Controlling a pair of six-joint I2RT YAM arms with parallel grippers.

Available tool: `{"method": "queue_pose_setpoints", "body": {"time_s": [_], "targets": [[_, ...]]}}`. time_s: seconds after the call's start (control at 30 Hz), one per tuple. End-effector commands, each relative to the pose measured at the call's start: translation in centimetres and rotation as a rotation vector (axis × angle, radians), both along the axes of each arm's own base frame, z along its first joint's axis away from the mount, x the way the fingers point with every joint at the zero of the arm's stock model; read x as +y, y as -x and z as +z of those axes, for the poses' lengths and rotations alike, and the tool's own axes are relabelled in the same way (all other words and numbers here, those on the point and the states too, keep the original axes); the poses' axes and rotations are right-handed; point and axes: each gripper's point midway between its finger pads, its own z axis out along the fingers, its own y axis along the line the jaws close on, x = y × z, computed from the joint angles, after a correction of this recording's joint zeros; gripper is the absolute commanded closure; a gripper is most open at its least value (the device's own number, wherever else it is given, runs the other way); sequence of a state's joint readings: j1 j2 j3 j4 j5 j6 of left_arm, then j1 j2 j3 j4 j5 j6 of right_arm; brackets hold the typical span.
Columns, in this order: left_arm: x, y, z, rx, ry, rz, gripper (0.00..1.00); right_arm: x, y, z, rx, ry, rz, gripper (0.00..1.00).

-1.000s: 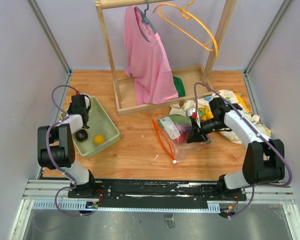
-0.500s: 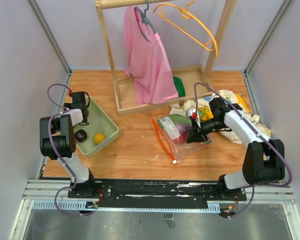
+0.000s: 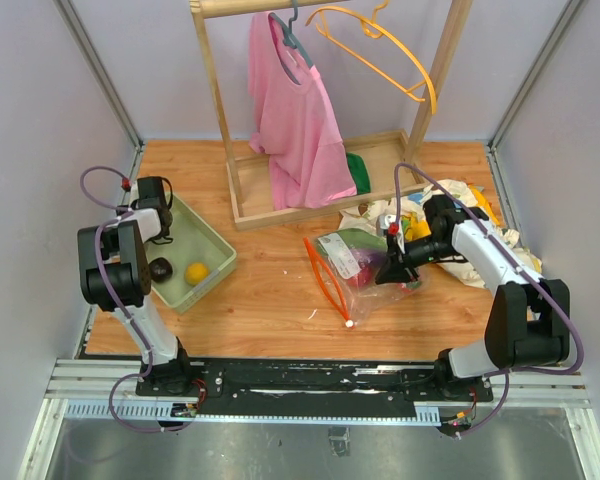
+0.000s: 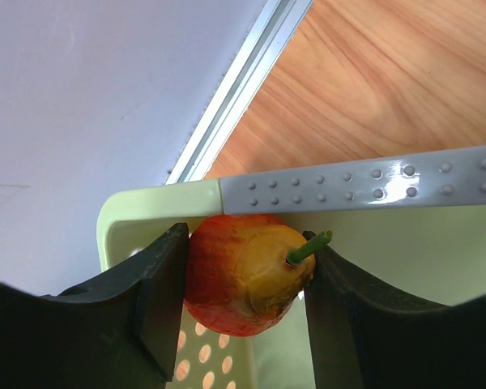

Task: Open the zip-top bag and remove the fake food
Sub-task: Place the fake fruit in the bin.

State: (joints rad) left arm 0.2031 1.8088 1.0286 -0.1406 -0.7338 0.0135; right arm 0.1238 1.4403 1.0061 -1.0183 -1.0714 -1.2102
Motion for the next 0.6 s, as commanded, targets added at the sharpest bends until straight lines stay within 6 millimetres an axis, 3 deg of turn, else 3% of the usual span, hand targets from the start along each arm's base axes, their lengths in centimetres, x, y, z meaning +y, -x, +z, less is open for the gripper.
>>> {"method": "queue_pose_setpoints", "body": {"time_s": [0.0, 0.2, 0.57], "targets": [[0.9, 0.1, 0.2, -0.020, -0.001, 0.059, 0.42, -0.2, 0.3, 0.4, 0.003, -0.026, -0.010, 0.90], [1.1, 0.2, 0.4, -0.024, 0.007, 0.068, 0.22, -0.1, 0.4, 0.5, 0.002, -0.032, -0.008, 0.90], [1.3, -0.6, 3.4, -0.103, 0.001, 0.084, 0.11, -0.1, 0.5, 0.8, -0.006, -0.042, -0.007, 0.90]]}}
